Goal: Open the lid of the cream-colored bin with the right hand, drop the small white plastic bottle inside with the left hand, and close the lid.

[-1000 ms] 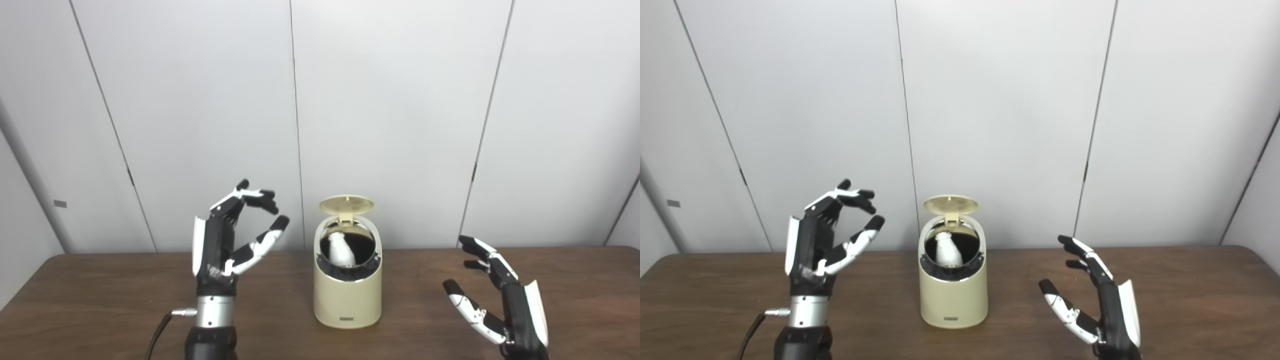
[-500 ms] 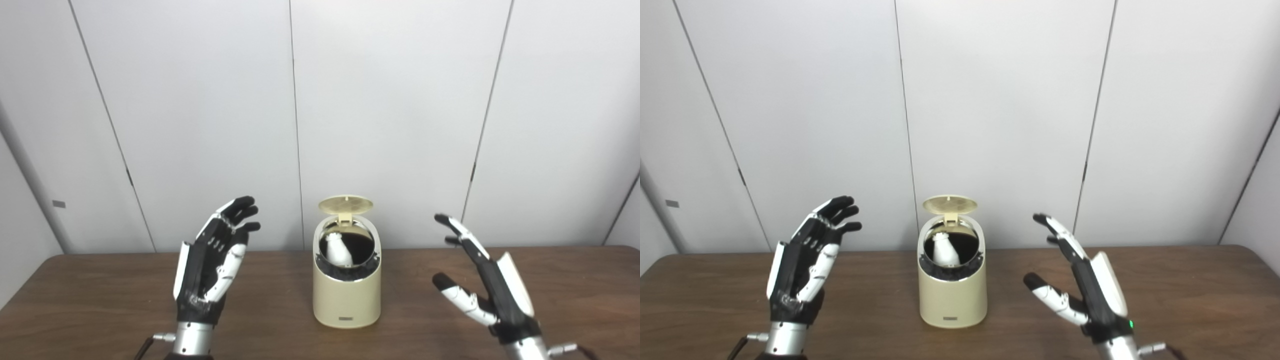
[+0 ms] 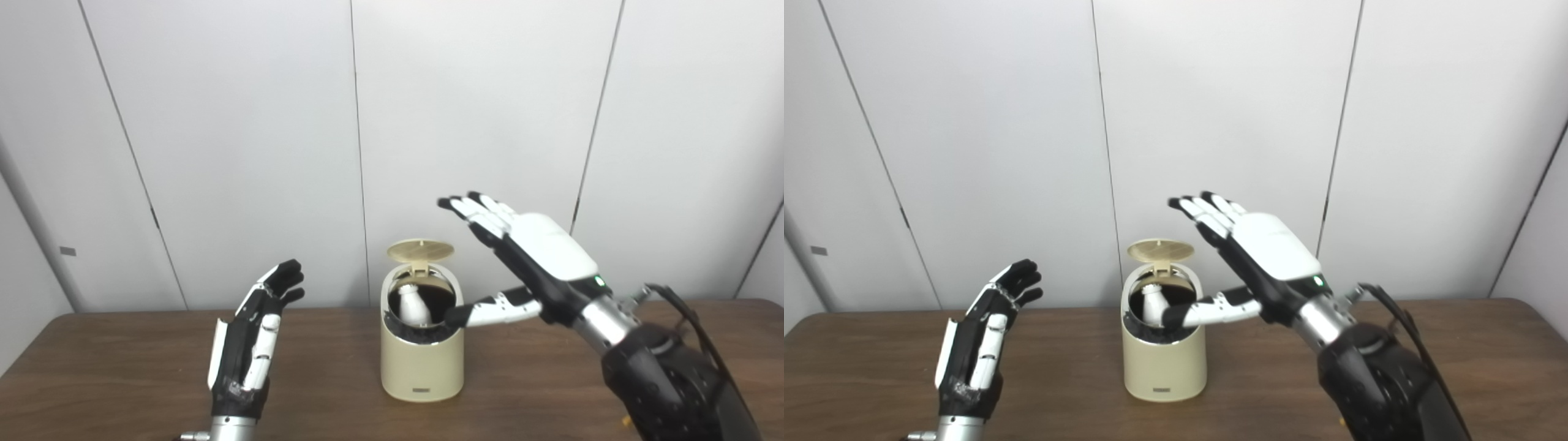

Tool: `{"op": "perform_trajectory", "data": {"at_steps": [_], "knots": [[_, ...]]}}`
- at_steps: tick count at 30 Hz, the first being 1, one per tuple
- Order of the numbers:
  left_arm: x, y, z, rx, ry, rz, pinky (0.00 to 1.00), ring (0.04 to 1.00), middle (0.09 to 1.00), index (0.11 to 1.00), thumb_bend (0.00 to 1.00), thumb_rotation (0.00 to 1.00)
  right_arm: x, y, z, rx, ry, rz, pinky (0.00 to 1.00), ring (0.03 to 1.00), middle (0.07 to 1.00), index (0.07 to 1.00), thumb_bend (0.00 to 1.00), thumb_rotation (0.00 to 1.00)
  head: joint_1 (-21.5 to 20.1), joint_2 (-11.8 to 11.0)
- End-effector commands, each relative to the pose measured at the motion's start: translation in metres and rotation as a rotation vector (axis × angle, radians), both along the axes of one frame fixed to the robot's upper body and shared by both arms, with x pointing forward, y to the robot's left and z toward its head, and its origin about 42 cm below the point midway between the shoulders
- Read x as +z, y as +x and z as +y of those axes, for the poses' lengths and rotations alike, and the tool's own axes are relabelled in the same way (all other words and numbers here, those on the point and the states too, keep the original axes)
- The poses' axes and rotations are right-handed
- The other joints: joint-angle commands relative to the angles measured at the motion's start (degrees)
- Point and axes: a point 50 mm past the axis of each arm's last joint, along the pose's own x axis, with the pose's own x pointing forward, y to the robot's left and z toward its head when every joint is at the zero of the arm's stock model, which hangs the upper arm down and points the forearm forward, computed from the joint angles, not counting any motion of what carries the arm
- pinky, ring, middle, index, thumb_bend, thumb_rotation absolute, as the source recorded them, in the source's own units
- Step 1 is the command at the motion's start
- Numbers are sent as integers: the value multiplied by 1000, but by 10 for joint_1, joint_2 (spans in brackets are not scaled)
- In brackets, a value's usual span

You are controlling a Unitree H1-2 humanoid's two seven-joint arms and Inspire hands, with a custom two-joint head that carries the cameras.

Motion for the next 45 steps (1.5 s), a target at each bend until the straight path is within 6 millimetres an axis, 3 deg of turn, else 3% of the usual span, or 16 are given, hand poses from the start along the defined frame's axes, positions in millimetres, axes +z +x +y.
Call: {"op": "perform_trajectory", "data": {"at_steps": [1,6,12,23,36,45], "knots": [[18,6,-2,7,3,-62,800,840,848,822,348,806,28,1,10,-6,-35,-64,999,1000,987,965,1000,1000,-1,0],[17,6,1,38,9,-58,811,841,845,821,338,880,41,19,24,1,-84,-50,1000,1000,995,970,1000,995,0,2],[14,7,4,51,-1,-48,811,839,839,815,374,869,53,46,37,21,-126,-30,1000,1000,998,968,1000,998,-1,1],[14,5,9,93,7,-50,827,830,833,812,351,902,44,76,44,-28,-140,67,1000,1000,985,967,1000,1000,-5,3],[13,6,12,111,6,-48,845,809,814,796,352,907,23,64,33,-27,-140,88,1000,1000,967,923,963,1000,-15,2],[14,7,13,112,12,-48,837,807,812,793,396,876,3,37,29,-14,-133,117,1000,1000,963,925,939,998,-19,2]]}}
